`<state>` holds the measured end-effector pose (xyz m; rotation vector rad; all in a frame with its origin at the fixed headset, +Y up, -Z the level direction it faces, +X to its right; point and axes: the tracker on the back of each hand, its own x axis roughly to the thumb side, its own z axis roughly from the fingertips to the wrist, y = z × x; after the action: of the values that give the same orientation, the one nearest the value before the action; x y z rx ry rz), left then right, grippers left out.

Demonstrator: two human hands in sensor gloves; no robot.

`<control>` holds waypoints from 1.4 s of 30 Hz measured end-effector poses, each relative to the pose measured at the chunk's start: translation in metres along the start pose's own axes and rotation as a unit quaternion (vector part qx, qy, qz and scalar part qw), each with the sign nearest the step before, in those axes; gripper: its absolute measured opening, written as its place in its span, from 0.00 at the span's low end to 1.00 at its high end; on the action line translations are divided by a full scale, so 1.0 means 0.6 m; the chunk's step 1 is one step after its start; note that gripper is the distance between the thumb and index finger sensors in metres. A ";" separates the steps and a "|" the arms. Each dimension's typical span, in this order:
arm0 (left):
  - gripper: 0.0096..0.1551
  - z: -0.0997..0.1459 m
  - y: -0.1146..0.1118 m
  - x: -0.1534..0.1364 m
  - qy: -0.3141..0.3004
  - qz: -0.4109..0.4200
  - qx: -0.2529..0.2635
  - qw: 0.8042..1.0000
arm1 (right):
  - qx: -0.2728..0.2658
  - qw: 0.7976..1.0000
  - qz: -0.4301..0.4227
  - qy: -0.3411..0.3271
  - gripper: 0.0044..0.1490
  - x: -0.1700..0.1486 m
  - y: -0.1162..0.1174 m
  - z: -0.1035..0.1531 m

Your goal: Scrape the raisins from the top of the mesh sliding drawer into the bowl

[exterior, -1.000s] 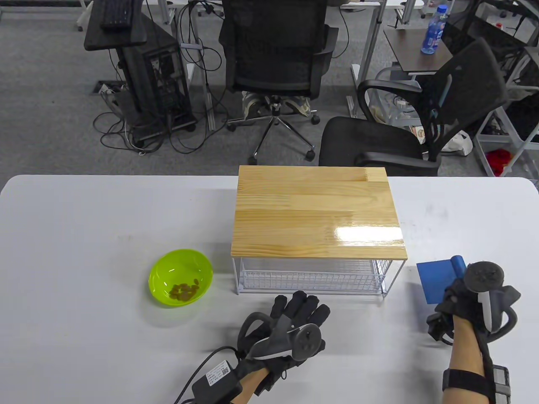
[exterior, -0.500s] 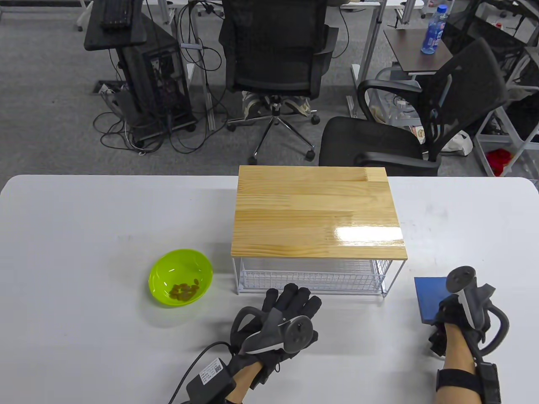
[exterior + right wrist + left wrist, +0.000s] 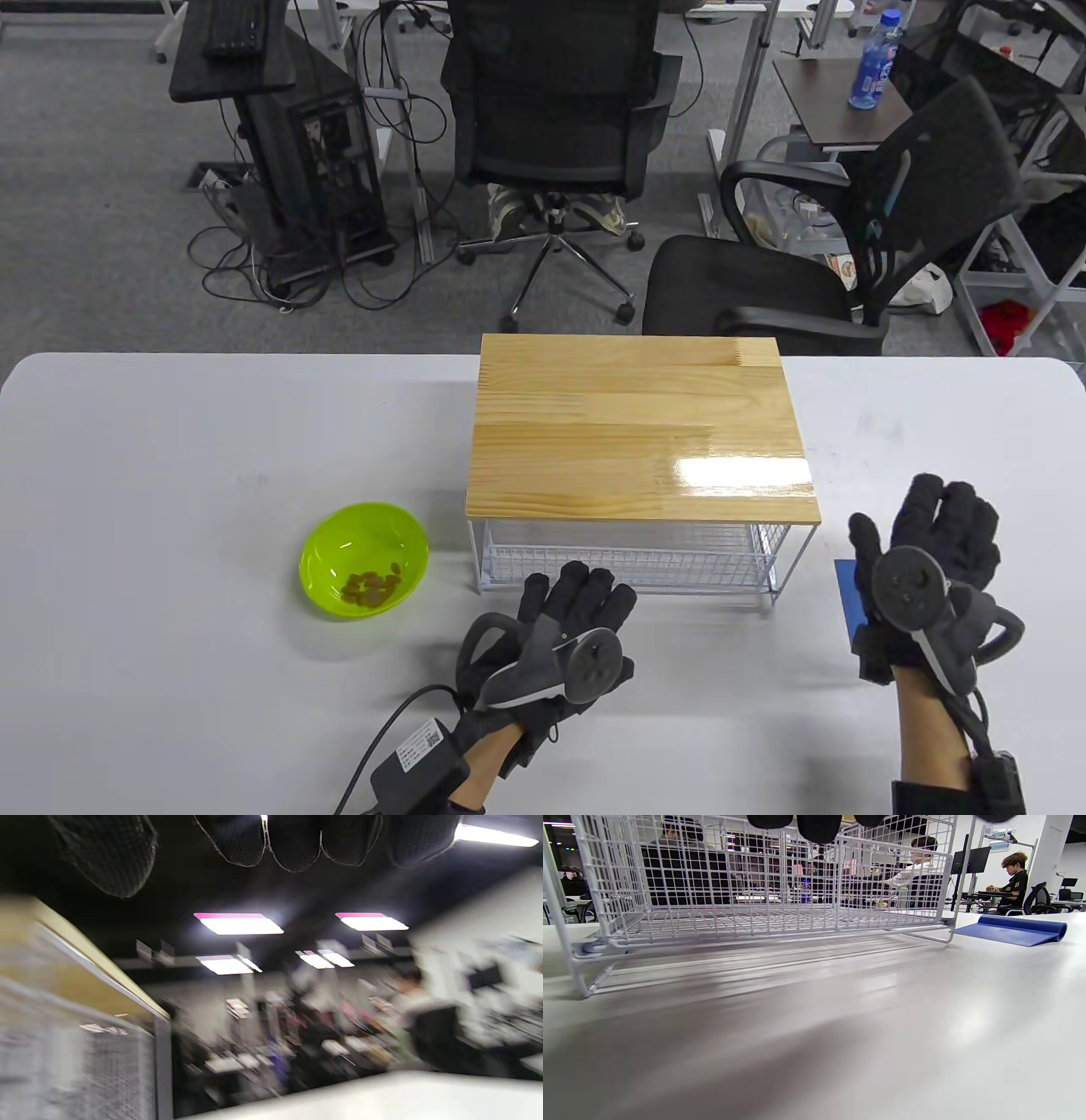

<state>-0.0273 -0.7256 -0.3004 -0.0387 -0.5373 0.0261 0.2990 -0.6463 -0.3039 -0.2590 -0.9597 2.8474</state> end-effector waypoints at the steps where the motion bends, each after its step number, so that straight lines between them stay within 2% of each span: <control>1: 0.46 0.000 -0.001 -0.003 0.002 0.003 0.005 1.000 | -0.022 0.997 -0.035 -0.068 0.52 0.027 -0.016 0.013; 4: 0.47 -0.001 -0.005 -0.005 -0.001 0.000 0.016 1.000 | -0.010 0.973 -0.093 -0.212 0.53 0.090 -0.025 0.052; 7: 0.47 0.001 -0.004 -0.003 -0.002 -0.012 0.035 0.999 | 0.002 0.947 -0.105 -0.305 0.54 0.140 0.000 0.098; 9: 0.47 0.003 -0.003 -0.003 -0.002 -0.014 0.044 0.999 | 0.041 0.933 -0.100 -0.343 0.54 0.162 0.020 0.120; 10: 0.47 0.004 -0.003 -0.003 0.000 -0.016 0.048 0.999 | 0.104 0.917 -0.101 -0.372 0.55 0.174 0.038 0.137; 12: 0.47 0.005 -0.003 -0.004 0.002 -0.021 0.049 0.999 | 0.124 0.905 -0.120 -0.389 0.55 0.174 0.056 0.154; 14: 0.47 0.006 -0.003 -0.005 0.001 -0.024 0.048 0.999 | 0.139 0.903 -0.107 -0.391 0.55 0.165 0.067 0.159; 18: 0.47 0.007 -0.002 -0.005 0.003 -0.026 0.050 0.998 | 0.177 0.918 -0.100 -0.342 0.55 0.140 0.089 0.150; 21: 0.47 0.008 -0.001 -0.005 0.004 -0.032 0.050 0.998 | 0.177 0.927 -0.099 -0.317 0.56 0.134 0.093 0.144; 42: 0.47 0.008 0.001 -0.006 0.002 -0.032 0.037 0.999 | 0.198 0.924 -0.077 -0.318 0.55 0.140 0.098 0.148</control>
<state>-0.0329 -0.7249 -0.2984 0.0505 -0.5324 -0.0160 0.1951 -0.7302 -0.2803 0.7860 -0.4072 2.9166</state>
